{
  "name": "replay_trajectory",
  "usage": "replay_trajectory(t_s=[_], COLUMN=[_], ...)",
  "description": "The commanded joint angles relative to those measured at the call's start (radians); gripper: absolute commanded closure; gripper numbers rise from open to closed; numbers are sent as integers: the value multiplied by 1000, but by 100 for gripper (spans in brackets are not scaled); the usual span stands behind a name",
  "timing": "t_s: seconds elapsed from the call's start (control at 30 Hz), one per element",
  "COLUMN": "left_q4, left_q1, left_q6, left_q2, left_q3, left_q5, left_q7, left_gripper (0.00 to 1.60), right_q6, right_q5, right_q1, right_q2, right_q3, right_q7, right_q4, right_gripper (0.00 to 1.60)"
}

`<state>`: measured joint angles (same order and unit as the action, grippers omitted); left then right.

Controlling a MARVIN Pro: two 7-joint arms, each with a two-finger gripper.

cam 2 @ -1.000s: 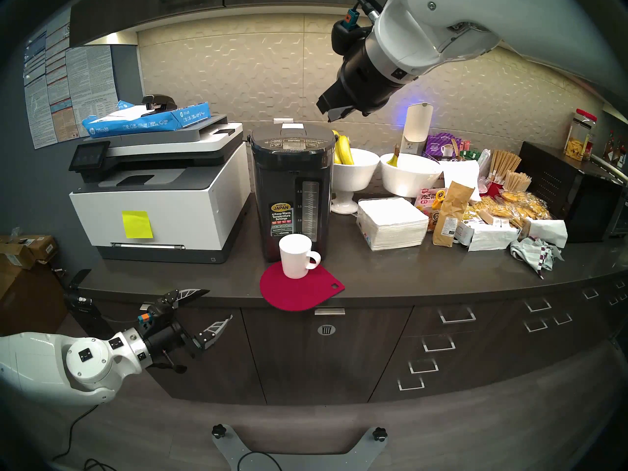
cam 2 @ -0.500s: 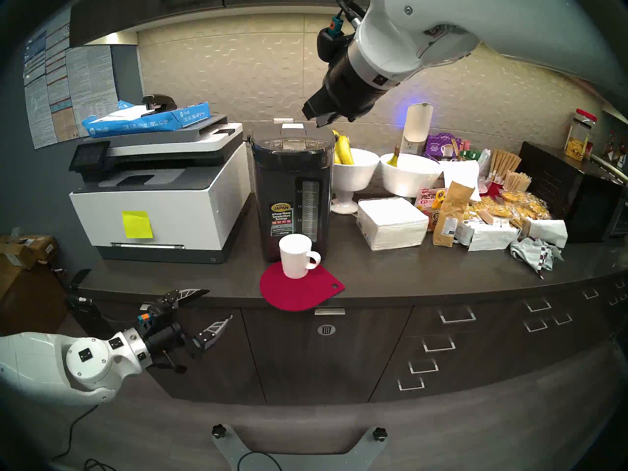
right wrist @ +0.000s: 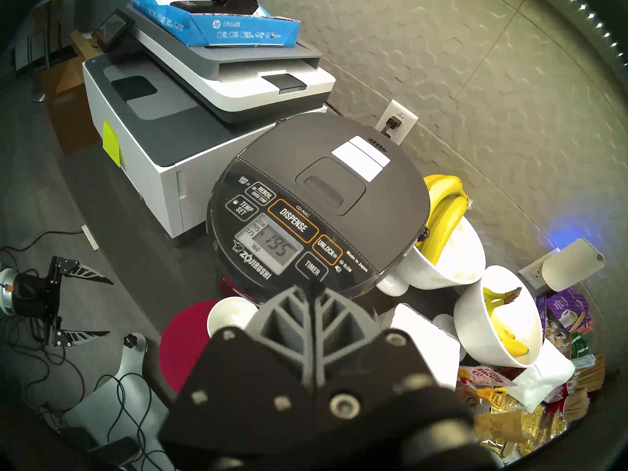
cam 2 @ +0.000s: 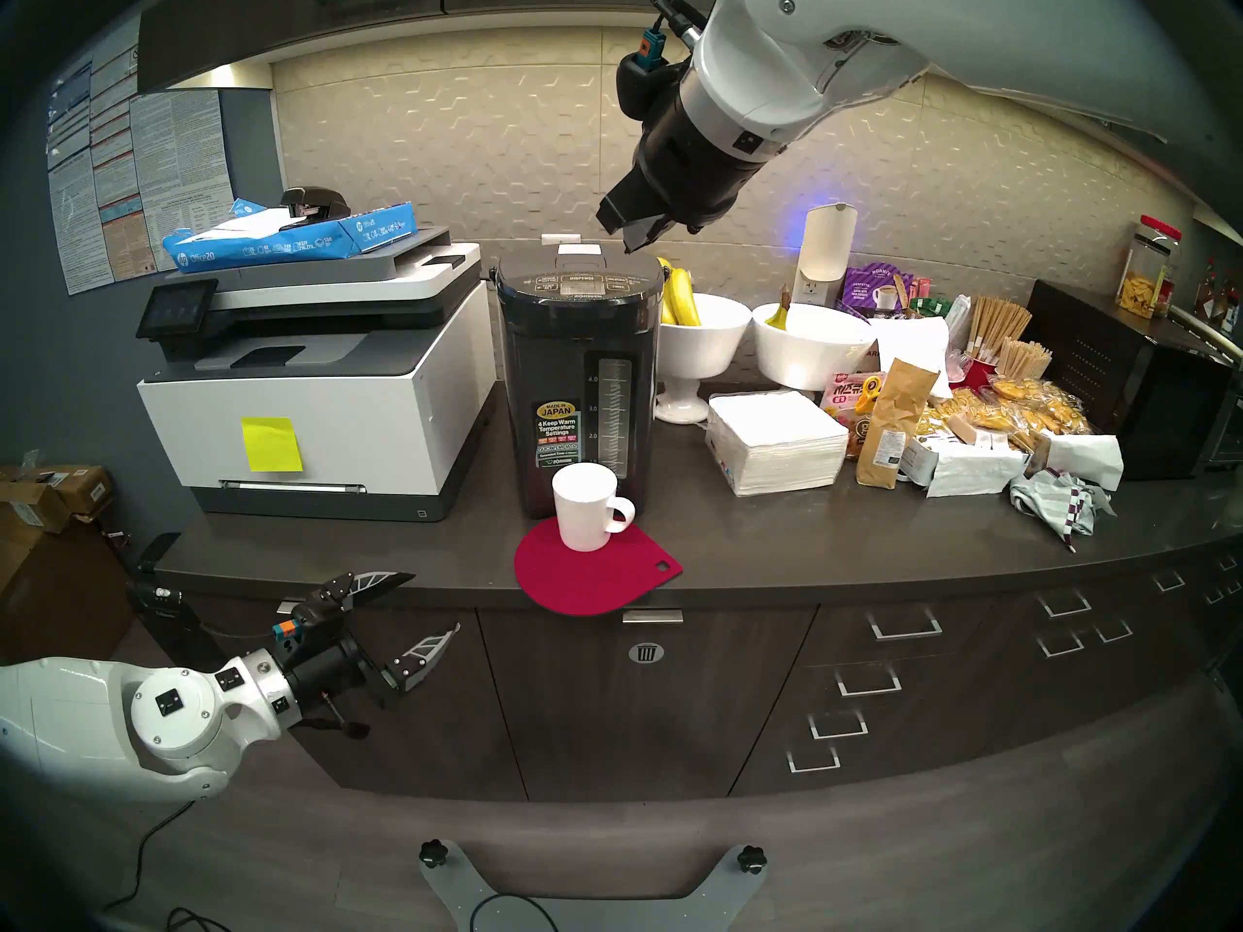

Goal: Press the water dispenser button and fill the cup

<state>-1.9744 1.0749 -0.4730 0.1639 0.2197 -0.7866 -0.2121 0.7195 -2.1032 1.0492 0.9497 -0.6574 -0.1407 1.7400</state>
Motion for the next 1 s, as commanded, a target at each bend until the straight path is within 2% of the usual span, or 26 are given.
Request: replay_trajectory(t_s=[0.0, 0.23, 0.53, 0.97], left_q4=[-3, -3, -3, -3], left_q1=[-8, -9, -10, -12], left_q6=[-5, -5, -5, -6], left_q2=[2, 2, 2, 2], left_q3=[8, 7, 6, 4], left_q5=[2, 2, 2, 2], left_q7=[2, 2, 2, 1], left_gripper=[0, 0, 0, 0], right_q6=[6, 11, -4, 8], right_q5=[31, 41, 31, 32], right_q1=[9, -16, -61, -86], right_q2=[9, 51, 98, 112], right_q3=[10, 21, 27, 20], right_q7=[25, 59, 65, 75], right_q4=[-38, -87, -147, -185], right_gripper=[160, 160, 160, 160])
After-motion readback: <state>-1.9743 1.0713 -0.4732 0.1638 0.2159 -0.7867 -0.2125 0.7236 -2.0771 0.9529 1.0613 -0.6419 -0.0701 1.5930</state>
